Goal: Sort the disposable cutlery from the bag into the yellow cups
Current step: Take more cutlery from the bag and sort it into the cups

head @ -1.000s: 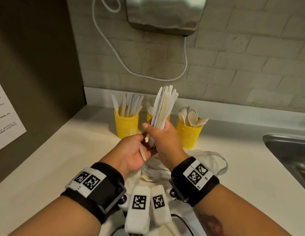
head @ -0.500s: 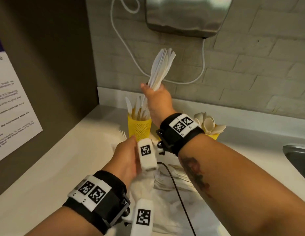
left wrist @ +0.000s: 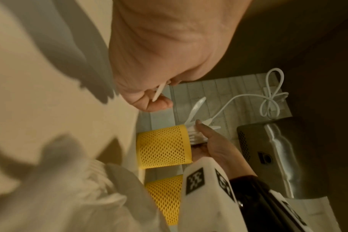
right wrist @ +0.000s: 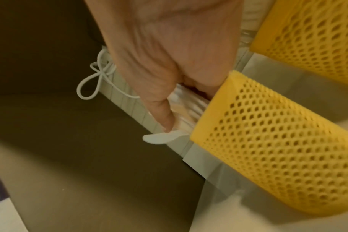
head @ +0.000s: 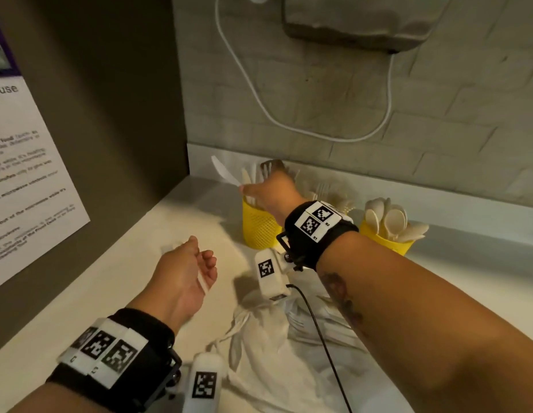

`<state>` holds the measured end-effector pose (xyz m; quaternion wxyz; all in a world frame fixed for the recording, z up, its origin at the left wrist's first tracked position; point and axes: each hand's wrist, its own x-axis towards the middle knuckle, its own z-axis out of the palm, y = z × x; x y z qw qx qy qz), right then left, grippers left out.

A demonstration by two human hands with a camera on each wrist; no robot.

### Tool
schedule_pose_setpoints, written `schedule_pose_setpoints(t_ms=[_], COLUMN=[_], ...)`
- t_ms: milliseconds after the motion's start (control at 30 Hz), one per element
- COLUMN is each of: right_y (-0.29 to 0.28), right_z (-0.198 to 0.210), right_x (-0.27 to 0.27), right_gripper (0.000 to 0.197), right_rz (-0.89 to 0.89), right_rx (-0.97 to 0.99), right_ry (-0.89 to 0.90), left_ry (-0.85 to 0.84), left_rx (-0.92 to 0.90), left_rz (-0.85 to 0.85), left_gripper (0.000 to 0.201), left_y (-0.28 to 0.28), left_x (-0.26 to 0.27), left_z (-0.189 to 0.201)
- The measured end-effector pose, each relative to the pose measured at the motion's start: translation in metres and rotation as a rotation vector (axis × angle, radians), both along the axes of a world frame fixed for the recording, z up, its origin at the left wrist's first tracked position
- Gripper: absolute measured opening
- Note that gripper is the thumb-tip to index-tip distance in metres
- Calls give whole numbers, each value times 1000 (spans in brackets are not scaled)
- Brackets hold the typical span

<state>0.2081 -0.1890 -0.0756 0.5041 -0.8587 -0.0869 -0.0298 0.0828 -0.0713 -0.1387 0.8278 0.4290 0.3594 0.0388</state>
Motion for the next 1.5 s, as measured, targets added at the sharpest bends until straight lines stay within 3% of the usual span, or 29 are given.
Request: schedule_pose_setpoints(t_ms=[133,200,433,500,567,667,767,1000,1133,1200,1333,1433,1500], right_y=[-11,-14,-9,3,18,36,43,21,6,2,-1,-5,-10], right_z=[7,7,8,20,24,20,20,32,23,19,9,11,18], right_x=[-4,-8,-17,-15,-5,10,15,28,27,26,17,7,-1], right_gripper=[84,93,75,70,65,56,45,35,53,49,18,43,48], right_rz=[29,50,86,221,358,482,492,218,66,59,17,43,36], right_rx=[0,-144,-659,-756,-887,-1010,-1137,-898,-638,-684,-797,-878,-751], right_ry=[-45,-130,-802,-769,-634,-424,-477,-678,-653,-639,-786,-570,-596], left_ry=[-33,-52,-109,-110,-109,-109,-95,-75,-105,-116,-128,-145,-172], left_rx=[17,42,125,140,146,151,170,165,154,159,175,202,254], left_rz=[7,-4,-23,-29,-31,-37,-48,-44,-77,-89,-100,-111,-134], left_gripper=[30,30,25,23,19,29,28,22,18,20,15,15,17], left_y=[0,-2,-6,-7,-7,-6,-6,-14,-23,-27,-33,-33,-34], left_x=[4,6,13,12,10,7,4,8,13,15,15,14,12], left_z=[2,3,9,9,7,3,2,1,5,6,7,9,11])
